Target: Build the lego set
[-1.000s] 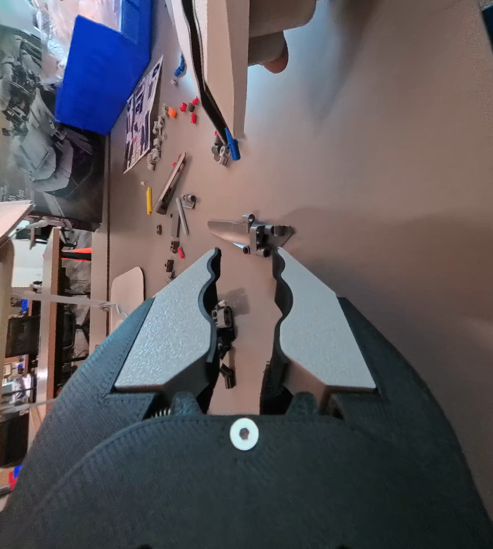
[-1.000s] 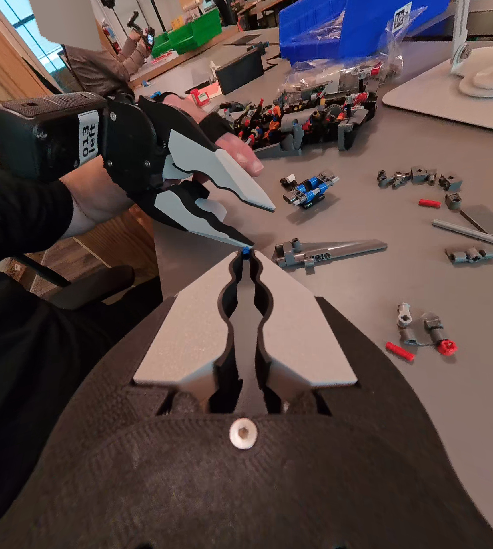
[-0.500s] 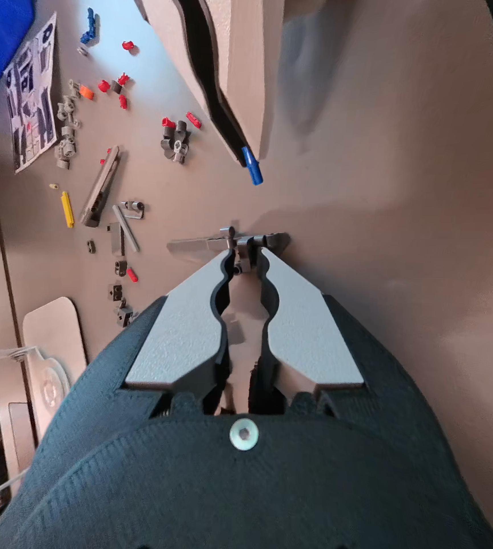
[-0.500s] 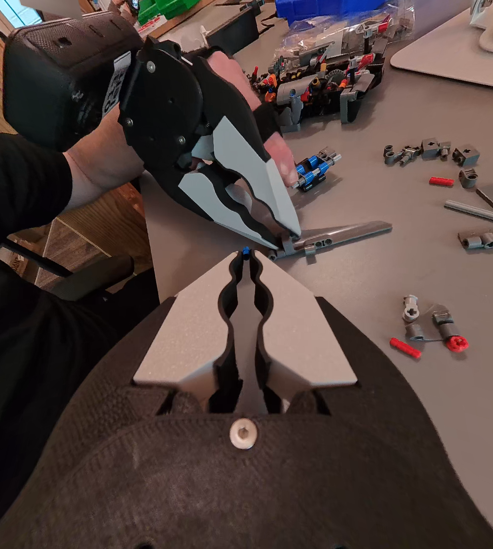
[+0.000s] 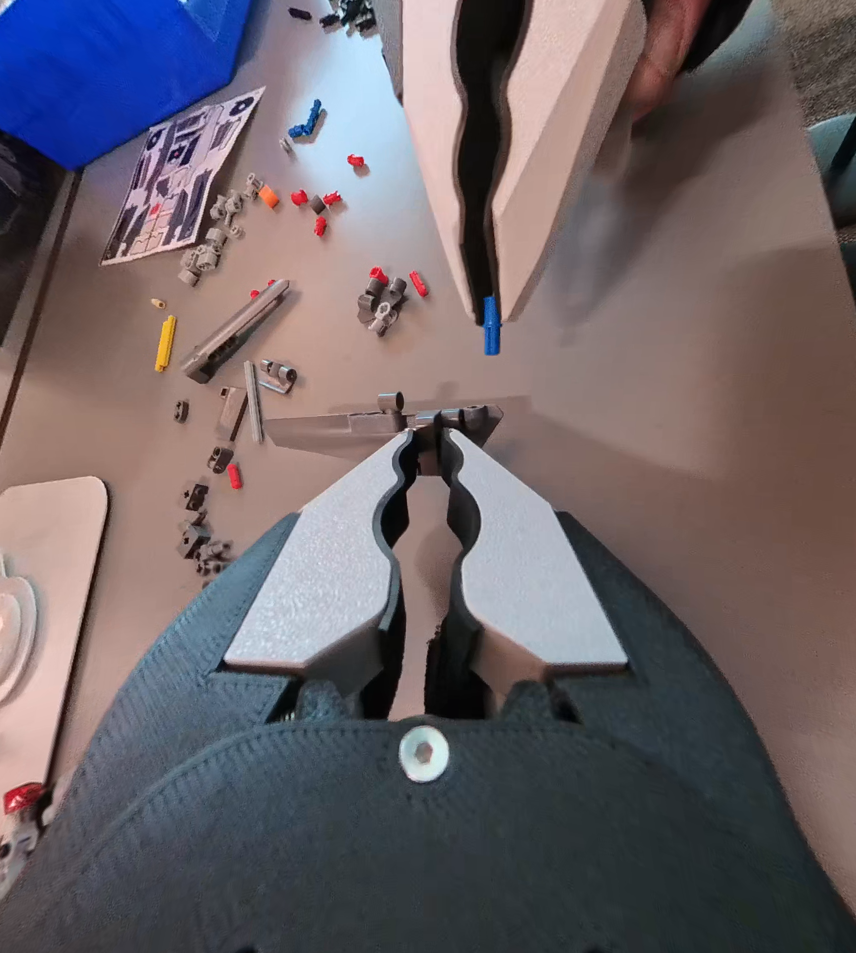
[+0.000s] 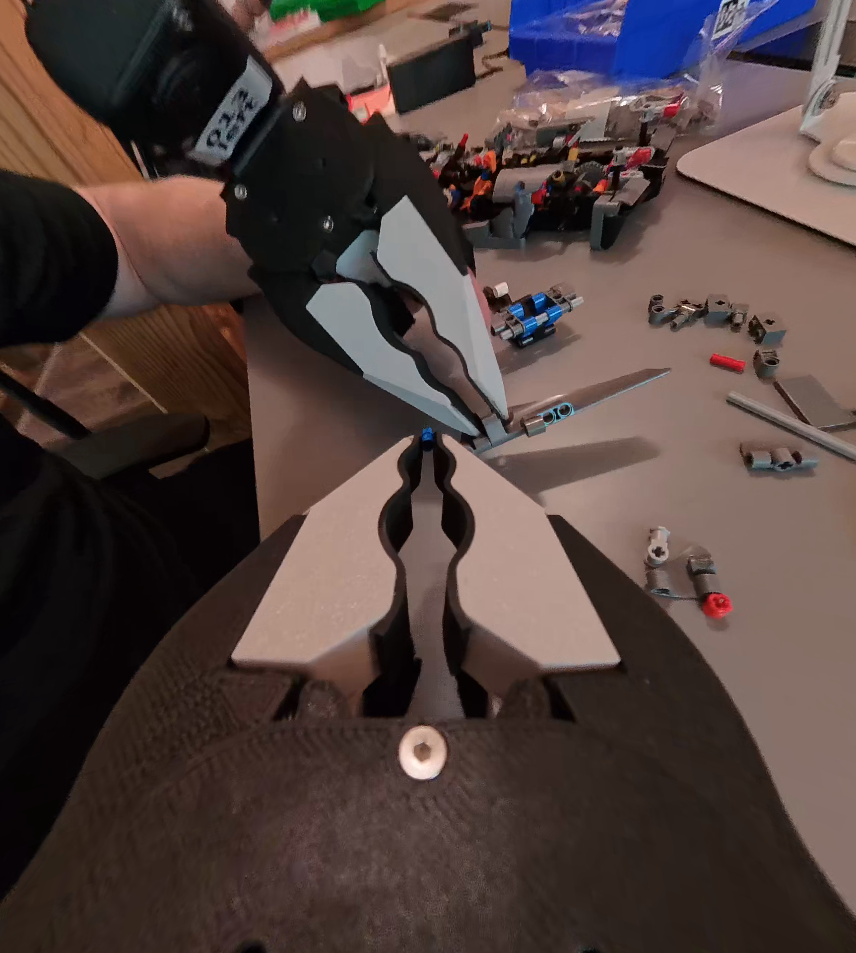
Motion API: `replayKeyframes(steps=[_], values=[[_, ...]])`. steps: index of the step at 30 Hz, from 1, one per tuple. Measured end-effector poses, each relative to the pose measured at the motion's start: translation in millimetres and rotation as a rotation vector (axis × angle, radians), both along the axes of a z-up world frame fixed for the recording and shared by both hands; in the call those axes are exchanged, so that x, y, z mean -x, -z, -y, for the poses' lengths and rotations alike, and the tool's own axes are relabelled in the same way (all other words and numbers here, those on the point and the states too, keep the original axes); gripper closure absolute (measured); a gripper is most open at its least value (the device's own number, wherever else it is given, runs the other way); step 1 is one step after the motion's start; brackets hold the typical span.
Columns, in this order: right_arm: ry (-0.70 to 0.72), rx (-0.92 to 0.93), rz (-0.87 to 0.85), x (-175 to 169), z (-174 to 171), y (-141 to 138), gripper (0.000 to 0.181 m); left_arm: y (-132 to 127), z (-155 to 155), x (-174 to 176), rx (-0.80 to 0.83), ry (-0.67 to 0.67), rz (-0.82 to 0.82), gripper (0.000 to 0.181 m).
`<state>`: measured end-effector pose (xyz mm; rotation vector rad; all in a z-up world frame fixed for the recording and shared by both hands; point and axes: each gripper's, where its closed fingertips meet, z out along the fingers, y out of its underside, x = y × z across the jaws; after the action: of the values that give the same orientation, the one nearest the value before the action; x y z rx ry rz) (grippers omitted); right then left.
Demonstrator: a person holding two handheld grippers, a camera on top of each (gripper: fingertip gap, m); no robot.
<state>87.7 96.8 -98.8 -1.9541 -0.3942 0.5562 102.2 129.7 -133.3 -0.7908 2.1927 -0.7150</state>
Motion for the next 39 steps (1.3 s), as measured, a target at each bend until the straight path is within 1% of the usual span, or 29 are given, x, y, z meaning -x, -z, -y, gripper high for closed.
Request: replayKeyframes(steps=[3,6,9,11,15,19,24,26,39], values=[[-0.041,0.010,0.106,-0.1,0.7,9.7,0.180,4.5,0.2,2.0,0.047,-0.030,-0.009,0.175],[-0.073,0.022,0.153,1.0,-0.4,15.9,0.179,7.4,1.4,8.5,0.104,-0.040,-0.028,0.175],[-0.104,0.031,0.199,1.5,-4.0,21.3,0.180,7.2,-2.1,10.9,0.097,-0.051,-0.008,0.175],[-0.132,0.023,0.228,4.1,-6.5,23.3,0.179,9.7,-1.8,13.1,0.100,-0.045,-0.030,0.175],[-0.191,0.000,0.350,10.2,-10.4,33.4,0.180,16.6,0.6,16.1,0.071,-0.018,-0.065,0.175],[-0.228,-0.012,0.458,9.9,-12.5,44.0,0.179,17.9,-0.9,16.8,0.094,-0.008,-0.094,0.175],[-0.246,-0.022,0.471,8.0,-14.3,44.7,0.179,18.3,-0.7,16.8,0.117,0.000,-0.114,0.175],[-0.252,-0.020,0.451,8.1,-14.0,43.2,0.179,18.3,-0.6,16.8,0.121,0.000,-0.118,0.175],[-0.268,-0.046,0.480,10.8,-14.2,43.5,0.179,18.7,-0.7,16.9,0.117,0.002,-0.117,0.175]])
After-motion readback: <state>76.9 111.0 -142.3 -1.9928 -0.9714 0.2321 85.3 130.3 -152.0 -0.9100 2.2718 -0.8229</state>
